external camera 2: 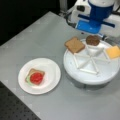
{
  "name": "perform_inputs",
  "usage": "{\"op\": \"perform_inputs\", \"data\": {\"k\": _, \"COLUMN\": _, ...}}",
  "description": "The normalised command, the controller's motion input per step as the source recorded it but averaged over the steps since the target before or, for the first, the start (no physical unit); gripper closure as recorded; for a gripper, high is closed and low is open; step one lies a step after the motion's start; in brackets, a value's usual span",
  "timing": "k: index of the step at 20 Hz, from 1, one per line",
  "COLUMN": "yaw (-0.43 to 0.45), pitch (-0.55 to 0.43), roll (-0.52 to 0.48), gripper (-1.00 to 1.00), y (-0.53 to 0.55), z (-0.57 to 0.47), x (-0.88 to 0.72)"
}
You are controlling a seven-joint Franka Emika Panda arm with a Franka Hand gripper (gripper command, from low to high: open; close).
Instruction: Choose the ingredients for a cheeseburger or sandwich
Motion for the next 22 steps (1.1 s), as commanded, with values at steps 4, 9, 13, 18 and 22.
{"op": "perform_inputs", "data": {"k": 4, "yaw": -0.252, "pitch": 0.087, "roll": 0.036, "gripper": -1.0, "y": -0.65, "z": 0.15, "x": -0.12}}
{"op": "perform_inputs", "data": {"k": 9, "yaw": -0.076, "pitch": 0.139, "roll": 0.022, "gripper": -1.0, "y": -0.6, "z": 0.0, "x": -0.07}}
{"op": "perform_inputs", "data": {"k": 13, "yaw": 0.036, "pitch": 0.101, "roll": 0.146, "gripper": -1.0, "y": -0.57, "z": -0.18, "x": -0.05}}
{"op": "perform_inputs", "data": {"k": 18, "yaw": -0.01, "pitch": 0.152, "roll": 0.213, "gripper": -1.0, "y": -0.46, "z": -0.24, "x": 0.0}}
{"op": "perform_inputs", "data": {"k": 22, "yaw": -0.039, "pitch": 0.018, "roll": 0.329, "gripper": -1.0, "y": -0.25, "z": -0.2, "x": 0.1}}
